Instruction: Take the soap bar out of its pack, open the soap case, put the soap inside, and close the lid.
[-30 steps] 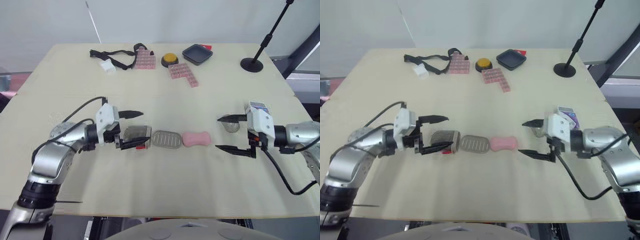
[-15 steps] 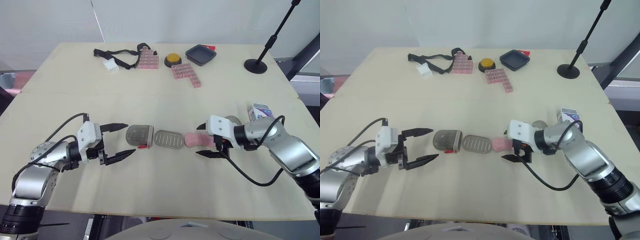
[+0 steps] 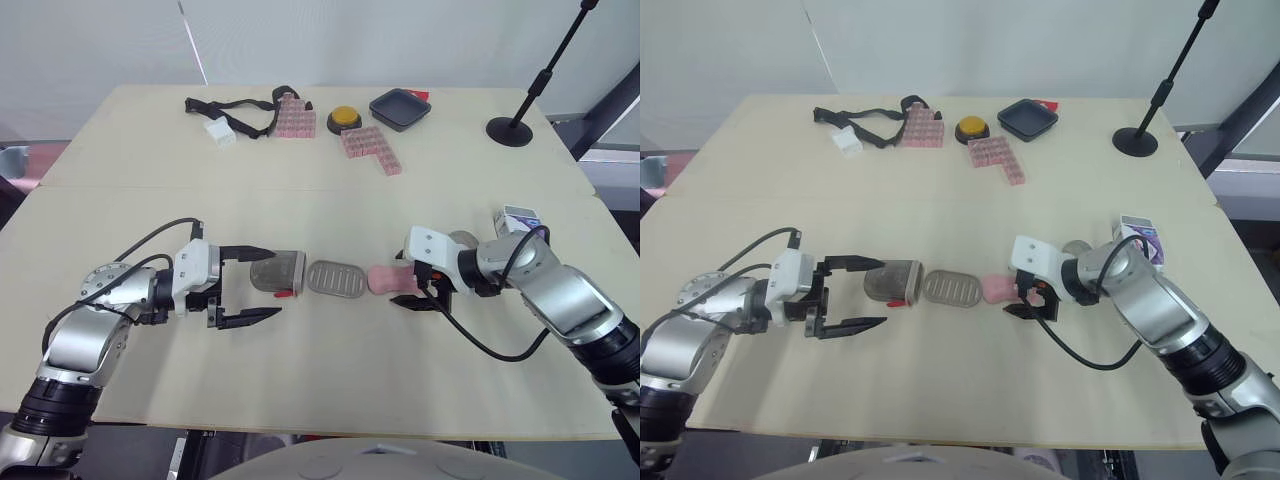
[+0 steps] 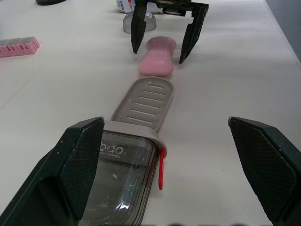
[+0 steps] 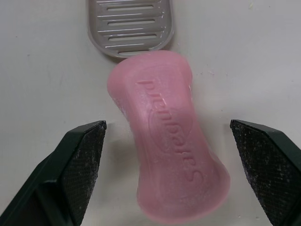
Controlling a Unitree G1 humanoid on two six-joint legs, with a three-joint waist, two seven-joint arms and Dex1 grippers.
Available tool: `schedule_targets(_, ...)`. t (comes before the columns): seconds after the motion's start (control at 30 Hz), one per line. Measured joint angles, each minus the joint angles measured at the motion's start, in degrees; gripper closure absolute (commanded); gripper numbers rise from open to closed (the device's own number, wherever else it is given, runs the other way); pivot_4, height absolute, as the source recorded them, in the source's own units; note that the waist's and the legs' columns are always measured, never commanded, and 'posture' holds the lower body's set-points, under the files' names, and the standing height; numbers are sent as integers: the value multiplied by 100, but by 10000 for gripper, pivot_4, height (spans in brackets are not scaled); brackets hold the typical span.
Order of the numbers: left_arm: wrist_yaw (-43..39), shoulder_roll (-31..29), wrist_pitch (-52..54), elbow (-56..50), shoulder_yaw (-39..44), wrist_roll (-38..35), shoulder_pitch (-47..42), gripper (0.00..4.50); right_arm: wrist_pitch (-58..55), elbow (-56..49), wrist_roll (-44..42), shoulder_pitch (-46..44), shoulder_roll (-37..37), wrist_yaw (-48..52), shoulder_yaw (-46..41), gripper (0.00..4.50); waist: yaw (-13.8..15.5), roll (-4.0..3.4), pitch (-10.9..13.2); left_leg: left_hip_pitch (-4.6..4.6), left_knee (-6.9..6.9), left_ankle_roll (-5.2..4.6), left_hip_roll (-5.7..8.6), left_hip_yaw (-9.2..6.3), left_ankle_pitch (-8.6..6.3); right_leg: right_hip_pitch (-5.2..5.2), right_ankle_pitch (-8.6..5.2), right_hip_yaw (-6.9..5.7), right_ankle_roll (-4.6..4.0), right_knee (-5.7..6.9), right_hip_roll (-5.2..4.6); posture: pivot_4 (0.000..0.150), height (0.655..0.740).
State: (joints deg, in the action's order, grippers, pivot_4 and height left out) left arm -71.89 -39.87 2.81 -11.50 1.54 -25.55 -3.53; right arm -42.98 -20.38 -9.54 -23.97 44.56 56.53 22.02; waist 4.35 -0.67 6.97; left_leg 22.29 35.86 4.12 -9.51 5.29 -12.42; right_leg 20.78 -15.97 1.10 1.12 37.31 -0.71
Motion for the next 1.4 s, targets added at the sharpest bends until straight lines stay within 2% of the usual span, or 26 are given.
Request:
schedule_targets(0.03, 24, 0, 0, -10, 0, 7, 0, 81, 0, 33, 1, -3, 0, 2, 0, 0, 2, 0, 0, 0, 0, 0, 0, 0, 0, 0, 0, 0, 0, 0, 0, 1500, 7400)
schedule_targets(0.17, 69, 0, 6, -43, 0, 28, -3, 0, -11, 99, 0, -11, -3, 13, 1, 10637, 1, 0, 0, -1, 0, 0, 0, 0, 0, 0, 0, 0, 0, 2, 0, 1500, 7400)
schedule_targets(0.3, 111, 0, 30, -59, -2, 28, -27, 0, -11, 166, 3, -12, -54, 12, 11, 10637, 0, 0, 0, -1, 0, 1, 0, 0, 1, 0, 0, 0, 0, 3, 0, 1500, 7400)
schedule_targets(0.4, 140, 1, 38, -63, -5, 29, -30, 0, -12, 208, 5, -12, -101, 10, 19, 18199, 1, 0, 0, -1, 0, 1, 0, 0, 1, 0, 0, 0, 0, 4, 0, 1500, 7400)
schedule_targets(0.5, 152, 5, 48, -62, -16, 29, -66, 0, 29, 202, 6, -80, -152, 18, 16, 27711, 2, 1, -1, -4, 1, 1, 0, 0, 1, -1, 0, 0, 0, 6, 0, 1500, 7400)
schedule_targets(0.53, 155, 5, 48, -58, -17, 29, -85, 0, 32, 209, 11, -84, -151, 18, 16, 28517, 7, 3, -2, -7, 1, 2, 0, 0, 1, -4, 0, 0, 0, 6, 0, 1500, 7400)
schedule_targets(0.9, 131, 5, 26, 227, -17, 43, -170, 0, 368, 322, 38, -130, -5, 289, 27, 28518, 12, 3, -2, -9, 1, 2, 0, 0, 2, -6, 0, 1, 0, 7, 0, 1500, 7400)
schedule_targets(1.07, 79, 1, -35, 400, -14, 52, -171, 0, 517, 300, 26, -677, -7, 465, 7, 28518, -24, 2, -2, -11, 0, 4, -3, 1, 4, -4, 0, 3, -1, 15, 5, 1500, 7400)
schedule_targets(1.2, 48, -22, -127, 500, -9, 57, -176, 0, 318, 138, 26, -1248, -429, 410, 78, 28518, -26, 2, -2, -11, 1, 4, -6, 1, 5, -3, 0, 2, -1, 29, 10, 1500, 7400)
schedule_targets(1.4, 54, -25, -213, 608, 1, 83, -231, 0, -521, -7, 173, -1647, -1149, 31, 873, 28518, 27, 3, -2, -5, 2, 4, -5, 0, 5, -2, 0, -1, -1, 30, 7, 1500, 7400)
